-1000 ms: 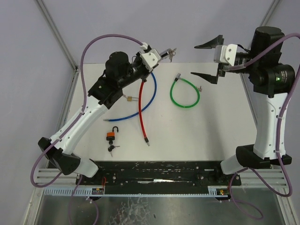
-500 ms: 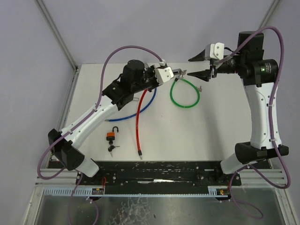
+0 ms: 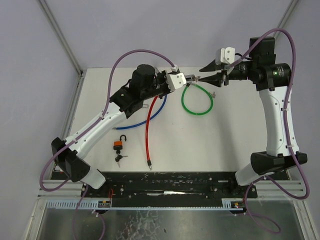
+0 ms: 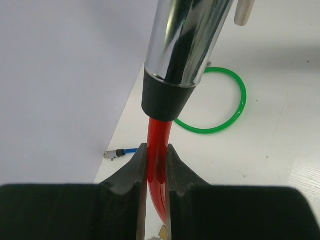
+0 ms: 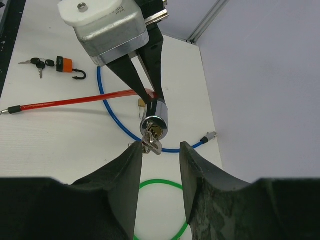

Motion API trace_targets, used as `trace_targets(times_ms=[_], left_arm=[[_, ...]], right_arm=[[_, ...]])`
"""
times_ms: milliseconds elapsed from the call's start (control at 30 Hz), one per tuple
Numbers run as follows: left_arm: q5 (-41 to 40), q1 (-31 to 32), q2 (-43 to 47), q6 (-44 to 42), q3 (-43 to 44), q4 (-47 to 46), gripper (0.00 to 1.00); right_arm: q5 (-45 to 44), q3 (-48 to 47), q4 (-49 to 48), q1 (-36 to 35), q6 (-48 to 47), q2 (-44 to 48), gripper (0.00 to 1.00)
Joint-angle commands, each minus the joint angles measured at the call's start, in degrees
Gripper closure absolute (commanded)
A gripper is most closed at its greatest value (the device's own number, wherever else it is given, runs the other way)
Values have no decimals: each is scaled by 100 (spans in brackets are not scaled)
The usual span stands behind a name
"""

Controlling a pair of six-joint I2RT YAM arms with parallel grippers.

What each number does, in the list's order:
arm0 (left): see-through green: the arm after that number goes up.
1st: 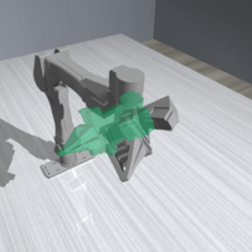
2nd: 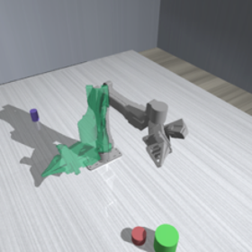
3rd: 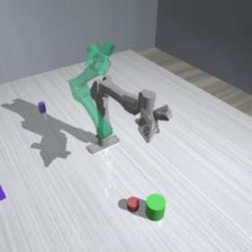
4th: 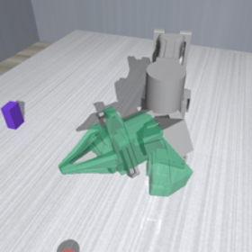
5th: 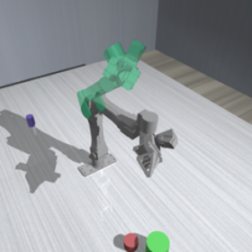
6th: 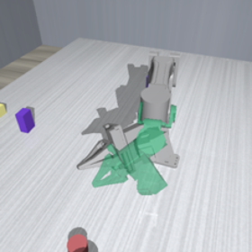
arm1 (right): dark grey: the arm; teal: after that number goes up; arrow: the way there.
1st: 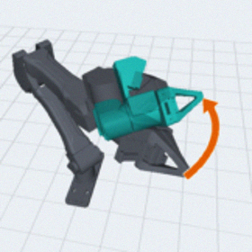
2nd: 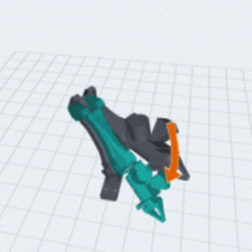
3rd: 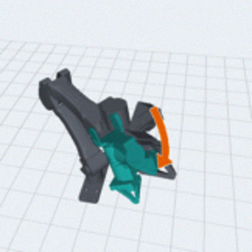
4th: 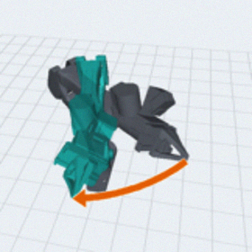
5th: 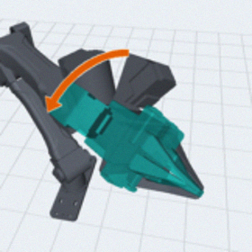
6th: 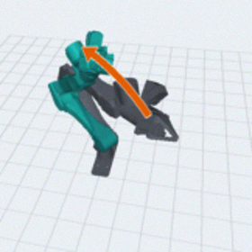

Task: Lock with the key
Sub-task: Pick up the lock from the center of the board, then adjust the key in the lock.

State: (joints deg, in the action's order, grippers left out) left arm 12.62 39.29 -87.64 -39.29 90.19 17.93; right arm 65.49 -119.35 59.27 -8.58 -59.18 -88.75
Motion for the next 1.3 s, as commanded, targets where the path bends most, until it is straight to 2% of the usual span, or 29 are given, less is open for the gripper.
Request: trace_targets(times_ms=[0, 233, 367, 500, 600, 733, 1033, 1267], left_arm=[[50, 64, 126, -102, 25, -299, 100], [55, 76, 141, -97, 26, -299, 100], [52, 78, 168, -77, -13, -361, 100], [-66, 87, 205, -31, -109, -529, 100], [-220, 105, 269, -16, -265, -794, 100], [-462, 120, 304, -22, -422, -1071, 100], [-846, 124, 311, -18, -576, -1388, 100], [-1024, 170, 312, -118, -632, -1446, 100]], right_arm=[[169, -15, -221, -30, 152, 83, 59], [145, 10, -231, -60, 332, 52, 66], [146, 48, -222, -77, 382, 51, 74], [177, 74, -239, -95, 611, 27, 86], [205, 90, -418, -96, 1226, -22, 93], [53, 411, -1246, -99, 2691, 2, 100], [-848, 1366, -2821, -93, 5660, 14, 100], [-1011, 1201, -2913, -95, 6958, -228, 100]])
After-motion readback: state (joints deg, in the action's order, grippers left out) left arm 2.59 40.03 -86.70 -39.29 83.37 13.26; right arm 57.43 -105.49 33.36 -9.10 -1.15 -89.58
